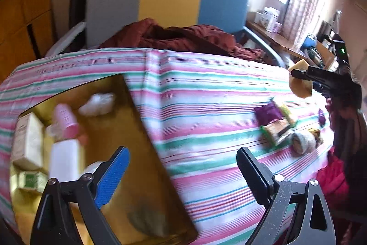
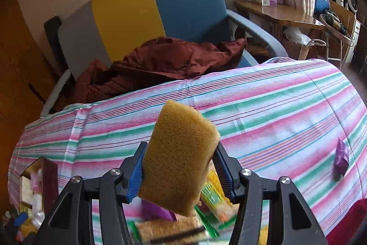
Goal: Organize objects
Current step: 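Grasp the yellow sponge with the right tool while the left tool approaches the purple packet, then grasp the purple packet with the left tool while the right tool holds the sponge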
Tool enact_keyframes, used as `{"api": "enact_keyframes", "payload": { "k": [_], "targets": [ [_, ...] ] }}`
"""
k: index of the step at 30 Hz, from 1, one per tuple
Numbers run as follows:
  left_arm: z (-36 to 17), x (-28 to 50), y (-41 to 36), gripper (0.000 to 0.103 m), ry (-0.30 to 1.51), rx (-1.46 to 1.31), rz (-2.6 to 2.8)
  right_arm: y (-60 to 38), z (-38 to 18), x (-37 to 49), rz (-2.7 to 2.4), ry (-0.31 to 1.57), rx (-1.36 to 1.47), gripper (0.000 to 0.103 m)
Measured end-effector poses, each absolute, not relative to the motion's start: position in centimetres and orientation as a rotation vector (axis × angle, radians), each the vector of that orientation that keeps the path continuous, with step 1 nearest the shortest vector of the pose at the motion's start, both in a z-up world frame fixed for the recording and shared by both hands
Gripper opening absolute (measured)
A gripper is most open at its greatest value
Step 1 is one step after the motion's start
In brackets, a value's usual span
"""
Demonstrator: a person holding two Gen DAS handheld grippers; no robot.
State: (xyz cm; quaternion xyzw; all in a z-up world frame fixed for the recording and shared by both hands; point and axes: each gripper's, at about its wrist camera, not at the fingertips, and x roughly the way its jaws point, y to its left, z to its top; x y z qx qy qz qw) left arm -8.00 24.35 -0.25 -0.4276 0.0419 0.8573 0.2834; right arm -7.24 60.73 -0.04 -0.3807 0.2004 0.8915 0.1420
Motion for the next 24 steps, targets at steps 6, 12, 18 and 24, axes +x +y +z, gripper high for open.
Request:
{"api": "enact_keyframes", "payload": {
  "k": [6,12,18,24],
  "targets": [
    [0.1,-7.6,31.8,0.095,0.306,-1.056,2.202,62.0,0.3,-4.1,2.581,0.698,-0.982,0.057],
    [-1.2,-8.1,39.2,0.092,0.498,-0.986,2.061,63.2,0.2,-3.3,2.597,0.798,-0.946,0.057],
    [-3.8,-9.0,44.5,0.09,0.58,-0.977,1.951,63.7,0.5,-2.7,2.625,0.879,-0.924,0.057],
    [-6.0,-10.1,47.5,0.089,0.65,-0.978,1.878,64.0,0.7,-2.5,2.646,0.938,-0.913,0.057]
  ]
}}
